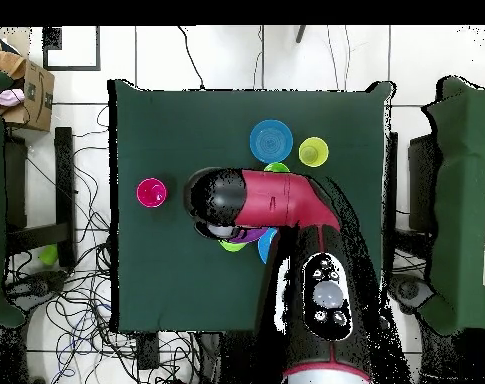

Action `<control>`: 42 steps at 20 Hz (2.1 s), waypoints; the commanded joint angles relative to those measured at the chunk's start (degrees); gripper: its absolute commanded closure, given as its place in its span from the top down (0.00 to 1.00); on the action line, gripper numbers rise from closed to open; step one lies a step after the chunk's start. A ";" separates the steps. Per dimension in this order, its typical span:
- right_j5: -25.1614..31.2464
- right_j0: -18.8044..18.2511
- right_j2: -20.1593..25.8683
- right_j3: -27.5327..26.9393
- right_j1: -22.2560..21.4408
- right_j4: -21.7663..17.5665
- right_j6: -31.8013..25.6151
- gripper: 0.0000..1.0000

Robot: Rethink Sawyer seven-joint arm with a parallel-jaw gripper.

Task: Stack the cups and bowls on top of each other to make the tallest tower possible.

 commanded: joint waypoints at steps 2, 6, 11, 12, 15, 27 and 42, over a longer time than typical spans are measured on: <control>6.69 -1.41 2.30 -3.38 0.14 0.75 1.62 1.00; 3.66 -5.27 4.46 -10.48 6.55 -2.22 -4.61 1.00; 3.42 -8.19 7.75 -15.29 10.67 -2.23 -9.03 1.00; 3.80 -8.38 8.10 -15.68 10.82 -2.16 -9.02 1.00; 4.38 -9.16 8.90 -16.20 11.26 -2.35 -9.34 1.00; 3.34 -8.74 11.23 -17.73 12.32 -1.22 -5.50 1.00; 15.45 -7.85 12.40 -35.95 20.74 -2.45 -8.75 1.00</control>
